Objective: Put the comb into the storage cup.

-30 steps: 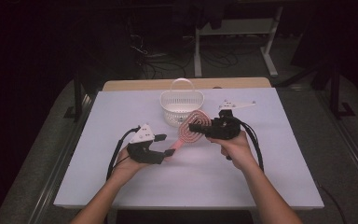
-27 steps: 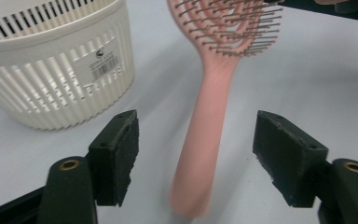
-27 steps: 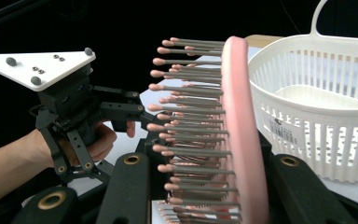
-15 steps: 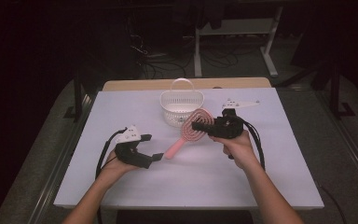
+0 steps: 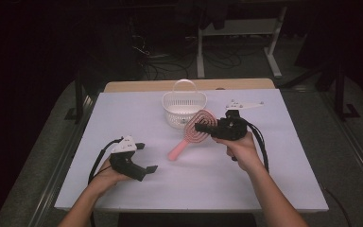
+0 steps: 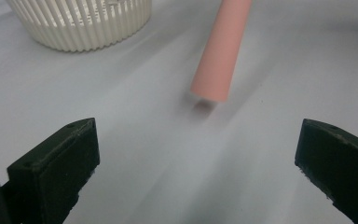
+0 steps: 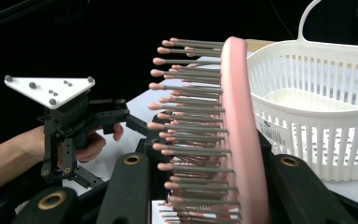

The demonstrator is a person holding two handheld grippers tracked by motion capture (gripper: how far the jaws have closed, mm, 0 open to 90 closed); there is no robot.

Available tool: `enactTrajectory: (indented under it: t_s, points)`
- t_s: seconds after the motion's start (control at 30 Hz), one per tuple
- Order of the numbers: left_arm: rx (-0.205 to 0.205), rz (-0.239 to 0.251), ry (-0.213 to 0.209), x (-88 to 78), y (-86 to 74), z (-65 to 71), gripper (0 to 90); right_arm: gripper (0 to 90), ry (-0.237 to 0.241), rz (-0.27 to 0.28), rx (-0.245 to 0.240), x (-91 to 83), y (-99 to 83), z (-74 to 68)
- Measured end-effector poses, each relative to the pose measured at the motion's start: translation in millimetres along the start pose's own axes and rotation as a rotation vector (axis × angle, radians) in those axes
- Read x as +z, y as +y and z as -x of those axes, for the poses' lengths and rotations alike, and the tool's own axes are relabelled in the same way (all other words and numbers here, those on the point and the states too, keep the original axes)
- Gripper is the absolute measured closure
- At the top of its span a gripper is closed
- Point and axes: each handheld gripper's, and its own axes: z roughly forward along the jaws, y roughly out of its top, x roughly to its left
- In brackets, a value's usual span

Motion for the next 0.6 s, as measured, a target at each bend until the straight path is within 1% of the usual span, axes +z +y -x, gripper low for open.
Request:
enactTrajectory:
  t_s: [0.03, 0.13, 0.27, 0.33, 0.37, 0.53, 0.57, 0.6]
  points:
    - [-0.002, 0.003, 0.012, -1.9, -3.2, 1.3, 0.0, 62.6, -0.001, 0.002, 0.000, -0.7, 0.2, 0.1]
    - [-0.012, 0.005, 0.017, -6.2, -8.9, 1.5, 0.0, 62.7, -0.004, 0.005, 0.004, -1.9, 0.7, 0.7]
    - [-0.037, 0.002, 0.009, -12.1, -14.7, 0.2, 0.0, 62.7, -0.005, 0.009, 0.002, -3.0, 1.2, 1.1]
    - [-0.036, 0.005, 0.028, -13.9, -17.7, 0.7, 0.0, 62.6, -0.008, 0.012, 0.003, -4.0, 1.8, 1.2]
    - [-0.036, -0.006, 0.027, -14.8, -19.5, 0.1, 0.5, 62.6, -0.009, 0.014, 0.004, -4.5, 2.1, 1.3]
    - [-0.033, -0.008, 0.031, -14.1, -21.1, 0.4, 0.5, 62.7, -0.014, 0.021, 0.008, -7.5, 4.8, 3.0]
    - [-0.022, -0.010, 0.021, -13.6, -20.8, 0.6, 0.5, 62.7, -0.016, 0.024, 0.011, -8.5, 5.8, 4.3]
    - [-0.022, -0.010, 0.021, -13.6, -20.8, 0.6, 0.5, 62.7, -0.014, 0.026, 0.014, -9.1, 6.5, 5.0]
